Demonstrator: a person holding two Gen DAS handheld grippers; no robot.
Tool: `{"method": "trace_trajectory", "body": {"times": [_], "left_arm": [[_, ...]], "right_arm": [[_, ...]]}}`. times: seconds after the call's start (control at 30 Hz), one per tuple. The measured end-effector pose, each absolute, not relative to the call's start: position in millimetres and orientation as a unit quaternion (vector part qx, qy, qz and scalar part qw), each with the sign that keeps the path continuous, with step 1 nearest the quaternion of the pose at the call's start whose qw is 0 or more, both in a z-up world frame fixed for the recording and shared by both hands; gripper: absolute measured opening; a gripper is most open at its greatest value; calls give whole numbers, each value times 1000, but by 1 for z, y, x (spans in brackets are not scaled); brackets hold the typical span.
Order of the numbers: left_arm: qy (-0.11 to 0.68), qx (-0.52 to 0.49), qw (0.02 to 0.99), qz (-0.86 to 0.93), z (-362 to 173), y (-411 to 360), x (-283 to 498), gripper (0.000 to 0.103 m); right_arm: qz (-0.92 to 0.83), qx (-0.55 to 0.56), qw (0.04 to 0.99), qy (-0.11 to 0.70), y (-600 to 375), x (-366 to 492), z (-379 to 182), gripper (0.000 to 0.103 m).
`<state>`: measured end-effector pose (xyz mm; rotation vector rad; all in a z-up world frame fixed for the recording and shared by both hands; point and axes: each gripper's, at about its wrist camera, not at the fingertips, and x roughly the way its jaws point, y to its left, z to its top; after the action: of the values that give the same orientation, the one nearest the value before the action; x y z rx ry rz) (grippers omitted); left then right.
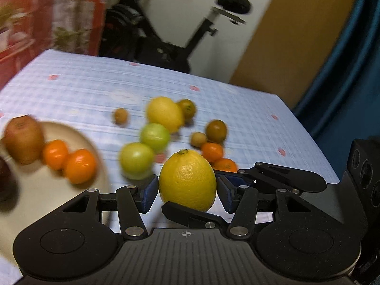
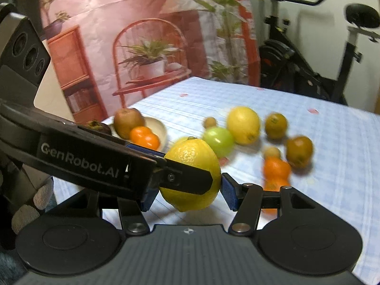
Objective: Organize fruits
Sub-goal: 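Carry the lemon with both tools and lower it onto the cream plate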
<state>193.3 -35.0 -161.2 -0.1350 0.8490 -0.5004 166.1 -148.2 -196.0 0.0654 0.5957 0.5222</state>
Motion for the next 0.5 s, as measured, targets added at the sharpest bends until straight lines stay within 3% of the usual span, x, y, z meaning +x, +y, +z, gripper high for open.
{"method": "trace_trajectory", "body": {"times": [0.5], "left_arm": [[421, -162, 889, -75, -152, 82, 191, 57]], "right_arm": [[389, -58, 860, 326, -20, 219, -187, 58]]}}
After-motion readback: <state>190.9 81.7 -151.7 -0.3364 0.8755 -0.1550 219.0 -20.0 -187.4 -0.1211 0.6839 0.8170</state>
